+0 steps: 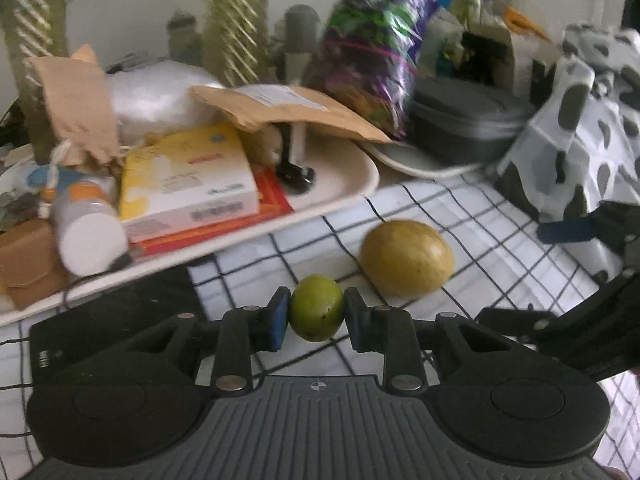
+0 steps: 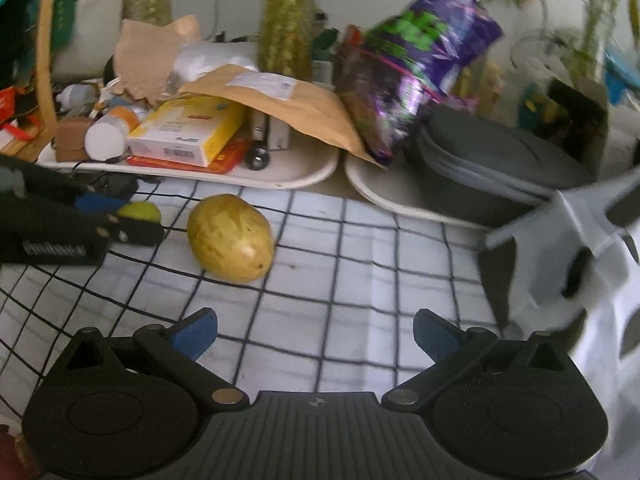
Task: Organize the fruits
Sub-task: 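Grasp the small green lime with the left gripper while the right grasps the yellow guava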
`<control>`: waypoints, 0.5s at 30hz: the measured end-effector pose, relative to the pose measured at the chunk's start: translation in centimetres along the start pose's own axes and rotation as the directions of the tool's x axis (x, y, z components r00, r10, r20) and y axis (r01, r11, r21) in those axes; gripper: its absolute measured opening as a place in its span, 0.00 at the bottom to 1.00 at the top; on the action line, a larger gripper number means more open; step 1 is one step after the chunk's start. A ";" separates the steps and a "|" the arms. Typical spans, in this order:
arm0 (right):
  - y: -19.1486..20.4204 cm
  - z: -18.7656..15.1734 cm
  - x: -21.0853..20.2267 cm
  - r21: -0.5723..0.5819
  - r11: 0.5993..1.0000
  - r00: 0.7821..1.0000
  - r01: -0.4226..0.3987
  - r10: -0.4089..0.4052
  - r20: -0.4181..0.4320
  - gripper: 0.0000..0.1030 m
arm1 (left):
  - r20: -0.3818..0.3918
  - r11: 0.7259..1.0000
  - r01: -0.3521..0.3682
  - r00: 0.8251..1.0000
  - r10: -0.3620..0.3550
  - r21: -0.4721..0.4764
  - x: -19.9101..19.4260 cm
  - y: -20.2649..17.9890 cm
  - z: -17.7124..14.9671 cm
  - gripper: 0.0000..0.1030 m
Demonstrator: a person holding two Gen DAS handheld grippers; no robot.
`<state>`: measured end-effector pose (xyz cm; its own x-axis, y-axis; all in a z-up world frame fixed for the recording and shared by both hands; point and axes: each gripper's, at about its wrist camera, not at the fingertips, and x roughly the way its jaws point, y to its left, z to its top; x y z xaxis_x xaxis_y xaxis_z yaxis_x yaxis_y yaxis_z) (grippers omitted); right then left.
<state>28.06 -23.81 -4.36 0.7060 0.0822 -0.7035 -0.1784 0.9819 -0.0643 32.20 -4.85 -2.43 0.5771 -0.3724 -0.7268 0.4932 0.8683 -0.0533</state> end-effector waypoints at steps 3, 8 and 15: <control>1.3 0.3 0.8 -0.070 0.998 1.000 0.002 0.000 0.025 1.00 | 0.013 1.000 -0.002 1.000 0.003 -0.012 -0.7 0.7 0.0 0.28; 3.8 0.8 2.1 -0.195 0.981 0.997 0.021 -0.007 0.072 0.93 | 0.026 1.000 0.005 1.000 -0.004 -0.018 -1.5 1.1 0.1 0.27; 5.0 1.4 4.0 -0.241 0.970 0.996 -0.003 0.024 0.085 0.82 | 0.037 1.000 0.012 0.999 -0.012 -0.021 -2.0 1.8 -0.1 0.27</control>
<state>30.92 -18.36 -6.49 0.7573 0.1205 -0.6418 -0.3407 0.9114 -0.2310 31.85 -2.49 -1.16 0.5952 -0.3943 -0.7002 0.4862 0.8704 -0.0769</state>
